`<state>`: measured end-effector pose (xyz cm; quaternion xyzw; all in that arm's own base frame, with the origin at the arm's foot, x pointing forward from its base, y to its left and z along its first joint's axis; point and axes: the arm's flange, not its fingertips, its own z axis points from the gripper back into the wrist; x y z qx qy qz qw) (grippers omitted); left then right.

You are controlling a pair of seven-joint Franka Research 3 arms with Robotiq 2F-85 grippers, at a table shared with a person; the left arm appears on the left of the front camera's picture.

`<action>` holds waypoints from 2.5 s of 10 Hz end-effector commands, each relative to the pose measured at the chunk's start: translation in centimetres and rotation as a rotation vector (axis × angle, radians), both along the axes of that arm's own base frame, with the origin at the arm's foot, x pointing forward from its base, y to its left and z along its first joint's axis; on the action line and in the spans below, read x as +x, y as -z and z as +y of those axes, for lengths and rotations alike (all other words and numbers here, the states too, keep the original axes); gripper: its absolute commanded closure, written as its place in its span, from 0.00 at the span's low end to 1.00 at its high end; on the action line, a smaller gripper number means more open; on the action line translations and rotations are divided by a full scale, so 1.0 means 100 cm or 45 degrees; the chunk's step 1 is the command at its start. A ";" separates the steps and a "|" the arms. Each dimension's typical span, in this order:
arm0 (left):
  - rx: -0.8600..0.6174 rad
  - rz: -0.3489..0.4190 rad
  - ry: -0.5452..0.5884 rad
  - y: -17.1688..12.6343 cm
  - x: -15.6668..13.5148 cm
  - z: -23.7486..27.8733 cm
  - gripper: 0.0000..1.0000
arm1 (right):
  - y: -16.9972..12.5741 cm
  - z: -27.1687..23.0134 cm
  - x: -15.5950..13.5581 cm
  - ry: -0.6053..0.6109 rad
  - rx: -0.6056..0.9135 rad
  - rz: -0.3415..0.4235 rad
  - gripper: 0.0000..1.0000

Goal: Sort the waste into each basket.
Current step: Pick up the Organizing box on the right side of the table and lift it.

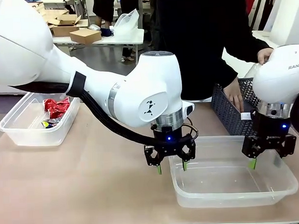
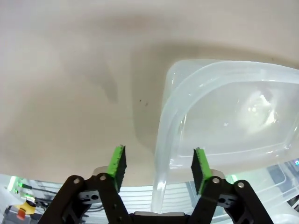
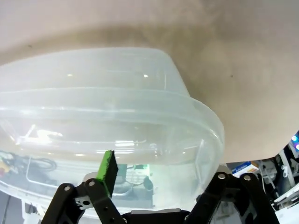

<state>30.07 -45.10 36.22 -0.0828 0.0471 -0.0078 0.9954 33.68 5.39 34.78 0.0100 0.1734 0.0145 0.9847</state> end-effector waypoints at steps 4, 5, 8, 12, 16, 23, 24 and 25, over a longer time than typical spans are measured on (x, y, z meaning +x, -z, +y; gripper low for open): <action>0.045 -0.012 -0.025 -0.003 0.000 -0.005 0.96 | 0.014 -0.001 -0.036 -0.050 0.031 0.027 1.00; 0.044 -0.014 -0.019 -0.003 0.001 -0.005 1.00 | 0.013 -0.001 -0.035 -0.040 0.041 0.023 1.00; 0.052 -0.022 -0.011 -0.005 -0.002 -0.004 1.00 | 0.007 0.002 -0.032 -0.042 0.023 0.014 1.00; 0.045 -0.027 -0.013 -0.018 -0.007 0.008 1.00 | -0.045 0.010 -0.019 -0.031 -0.025 -0.035 1.00; 0.025 -0.066 0.029 -0.095 -0.013 0.083 1.00 | -0.198 0.044 0.026 -0.164 -0.106 -0.130 1.00; -0.145 -0.041 -0.361 -0.192 0.011 0.280 1.00 | -0.244 0.152 0.048 -0.336 0.031 -0.069 1.00; -0.144 0.009 -0.392 -0.185 0.025 0.285 1.00 | -0.245 0.152 0.034 -0.326 0.058 -0.034 1.00; -0.142 0.048 -0.361 -0.179 0.040 0.288 1.00 | -0.242 0.149 0.017 -0.297 0.056 -0.013 1.00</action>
